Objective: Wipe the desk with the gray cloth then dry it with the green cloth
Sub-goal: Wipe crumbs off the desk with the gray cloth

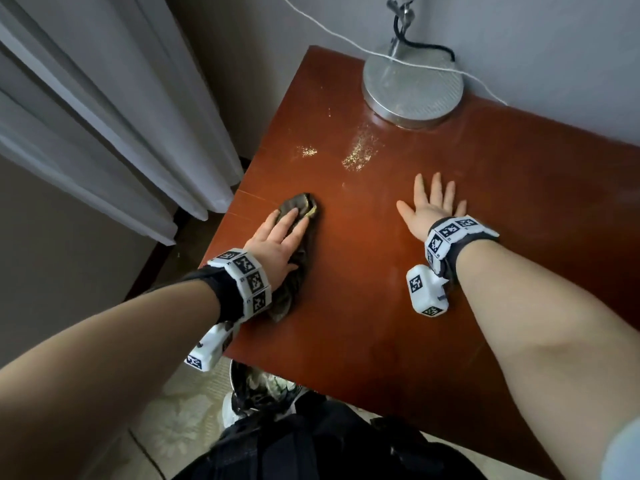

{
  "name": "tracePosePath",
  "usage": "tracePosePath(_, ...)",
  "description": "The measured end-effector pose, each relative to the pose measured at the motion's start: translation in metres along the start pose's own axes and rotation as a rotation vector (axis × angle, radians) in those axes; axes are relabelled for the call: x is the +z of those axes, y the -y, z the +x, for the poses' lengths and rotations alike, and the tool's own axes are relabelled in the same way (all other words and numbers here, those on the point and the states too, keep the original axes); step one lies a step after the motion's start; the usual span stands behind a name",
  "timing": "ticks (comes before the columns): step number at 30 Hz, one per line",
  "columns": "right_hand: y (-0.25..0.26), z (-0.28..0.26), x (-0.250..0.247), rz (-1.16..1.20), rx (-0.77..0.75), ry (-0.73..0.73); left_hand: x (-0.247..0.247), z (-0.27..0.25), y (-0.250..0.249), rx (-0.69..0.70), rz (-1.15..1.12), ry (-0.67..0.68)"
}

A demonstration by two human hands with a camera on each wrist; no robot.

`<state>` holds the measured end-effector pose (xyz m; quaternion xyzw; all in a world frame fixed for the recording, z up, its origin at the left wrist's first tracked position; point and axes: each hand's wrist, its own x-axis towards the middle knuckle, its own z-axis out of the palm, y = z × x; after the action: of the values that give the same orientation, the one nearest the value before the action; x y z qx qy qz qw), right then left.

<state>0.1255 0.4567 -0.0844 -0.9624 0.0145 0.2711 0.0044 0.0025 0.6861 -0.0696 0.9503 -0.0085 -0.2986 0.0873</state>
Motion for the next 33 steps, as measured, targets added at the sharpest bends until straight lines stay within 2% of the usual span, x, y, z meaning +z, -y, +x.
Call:
tracePosePath(5,-0.002,0.004,0.0,0.002,-0.015,0.059,-0.028,0.028,-0.025,0.146,0.029,0.063)
tracePosePath(9,-0.005,0.005,-0.001,0.044,-0.043,0.071,-0.043,0.043,-0.058,0.299,-0.011,-0.018)
tracePosePath(11,-0.007,0.006,-0.002,0.065,-0.056,0.07,-0.047,0.059,-0.079,0.313,0.041,-0.007)
tracePosePath(14,-0.009,0.006,-0.001,0.089,-0.067,0.067,-0.045,0.079,-0.089,0.202,0.187,0.056)
tracePosePath(16,-0.009,0.008,0.0,0.099,-0.065,0.069,-0.04,0.081,-0.082,0.214,0.23,0.027)
tracePosePath(19,-0.008,0.009,0.001,0.099,-0.053,0.073,-0.038,0.079,-0.077,0.216,0.197,0.01)
tracePosePath(22,-0.007,0.009,0.0,0.098,-0.041,0.079,-0.037,0.088,-0.077,0.16,0.152,0.009)
tracePosePath(25,-0.006,0.007,0.0,0.09,-0.034,0.09,-0.041,0.096,-0.052,0.006,0.036,-0.067)
tracePosePath(29,-0.005,0.008,0.0,0.075,-0.019,0.094,-0.05,0.099,0.011,-0.229,-0.146,-0.146)
tracePosePath(33,-0.004,0.007,0.001,0.064,-0.011,0.092,-0.047,0.086,0.045,-0.36,-0.261,-0.232)
